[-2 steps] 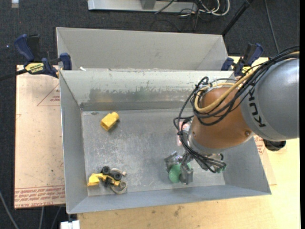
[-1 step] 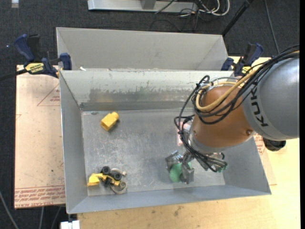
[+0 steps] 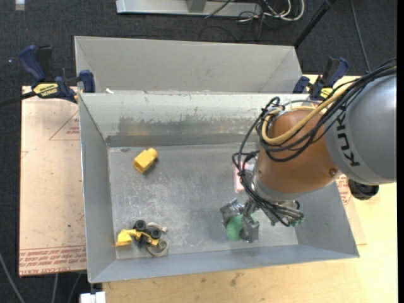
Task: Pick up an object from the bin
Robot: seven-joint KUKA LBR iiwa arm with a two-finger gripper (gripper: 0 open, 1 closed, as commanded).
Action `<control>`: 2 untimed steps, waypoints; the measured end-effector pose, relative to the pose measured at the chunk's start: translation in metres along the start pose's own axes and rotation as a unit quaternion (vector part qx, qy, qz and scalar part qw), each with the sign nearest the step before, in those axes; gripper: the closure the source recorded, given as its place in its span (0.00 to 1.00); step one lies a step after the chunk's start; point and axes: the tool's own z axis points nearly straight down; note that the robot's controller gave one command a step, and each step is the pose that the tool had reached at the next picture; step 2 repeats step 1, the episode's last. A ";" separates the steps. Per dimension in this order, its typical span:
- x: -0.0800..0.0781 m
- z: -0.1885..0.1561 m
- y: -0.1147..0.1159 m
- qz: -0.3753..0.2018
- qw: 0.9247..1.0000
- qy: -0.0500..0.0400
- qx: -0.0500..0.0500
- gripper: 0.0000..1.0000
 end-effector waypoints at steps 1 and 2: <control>0.000 -0.016 0.000 0.000 1.000 -0.001 0.001 1.00; 0.000 -0.016 0.000 0.000 1.000 -0.001 0.001 1.00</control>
Offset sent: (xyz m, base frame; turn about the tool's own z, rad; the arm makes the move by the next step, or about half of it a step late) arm -0.0001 0.0001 0.0100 0.0000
